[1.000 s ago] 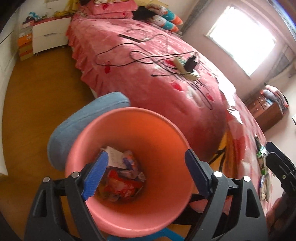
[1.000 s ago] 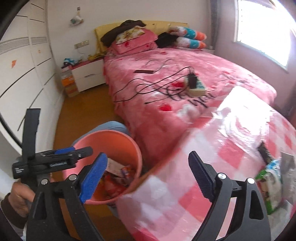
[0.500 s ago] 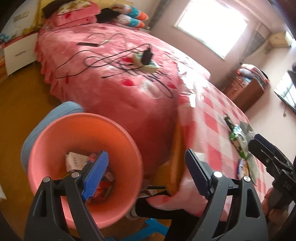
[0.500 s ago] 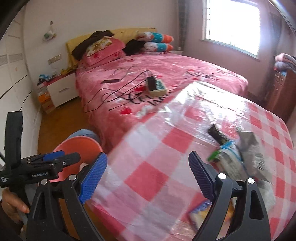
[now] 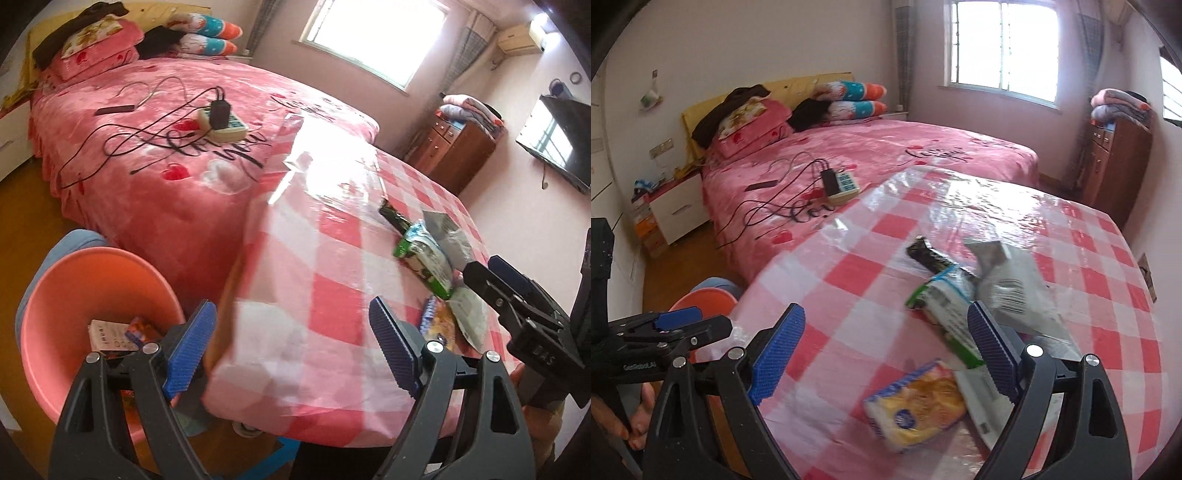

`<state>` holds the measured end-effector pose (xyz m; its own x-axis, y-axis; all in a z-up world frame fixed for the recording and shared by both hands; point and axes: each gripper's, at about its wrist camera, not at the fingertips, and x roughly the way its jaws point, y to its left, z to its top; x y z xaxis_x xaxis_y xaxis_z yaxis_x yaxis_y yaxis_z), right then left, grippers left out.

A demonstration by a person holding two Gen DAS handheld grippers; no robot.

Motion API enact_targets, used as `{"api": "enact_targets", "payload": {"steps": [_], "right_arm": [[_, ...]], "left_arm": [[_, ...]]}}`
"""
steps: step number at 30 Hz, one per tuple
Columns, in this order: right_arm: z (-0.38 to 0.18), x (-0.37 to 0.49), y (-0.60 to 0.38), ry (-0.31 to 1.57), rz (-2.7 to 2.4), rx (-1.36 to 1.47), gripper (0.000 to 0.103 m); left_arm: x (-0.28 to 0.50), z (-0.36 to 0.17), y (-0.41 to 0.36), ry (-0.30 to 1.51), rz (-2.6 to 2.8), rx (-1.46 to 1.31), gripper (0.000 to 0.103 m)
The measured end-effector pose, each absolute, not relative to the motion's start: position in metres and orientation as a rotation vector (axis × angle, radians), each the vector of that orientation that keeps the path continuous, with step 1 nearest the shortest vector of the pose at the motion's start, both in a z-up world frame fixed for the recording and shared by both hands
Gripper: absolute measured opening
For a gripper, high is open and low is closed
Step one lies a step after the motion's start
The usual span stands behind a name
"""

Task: Collect trash
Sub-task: 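Move both open tools back over the table toward the remaining trash, then grasp a grey packet with the right tool while the left tool grasps the yellow bread bag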

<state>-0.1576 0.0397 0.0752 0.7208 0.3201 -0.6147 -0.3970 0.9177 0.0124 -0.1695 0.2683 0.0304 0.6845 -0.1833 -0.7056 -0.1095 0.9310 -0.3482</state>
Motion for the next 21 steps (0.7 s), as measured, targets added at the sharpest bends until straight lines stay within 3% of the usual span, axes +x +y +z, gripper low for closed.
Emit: {"api": "enact_targets", "payload": {"steps": [21], "right_arm": [[0.066,-0.136,-0.058,0.621,0.225,-0.029,0.089]], "left_arm": [[-0.150,0.037,0.174,0.854,-0.149,-0.222,0.085]]}}
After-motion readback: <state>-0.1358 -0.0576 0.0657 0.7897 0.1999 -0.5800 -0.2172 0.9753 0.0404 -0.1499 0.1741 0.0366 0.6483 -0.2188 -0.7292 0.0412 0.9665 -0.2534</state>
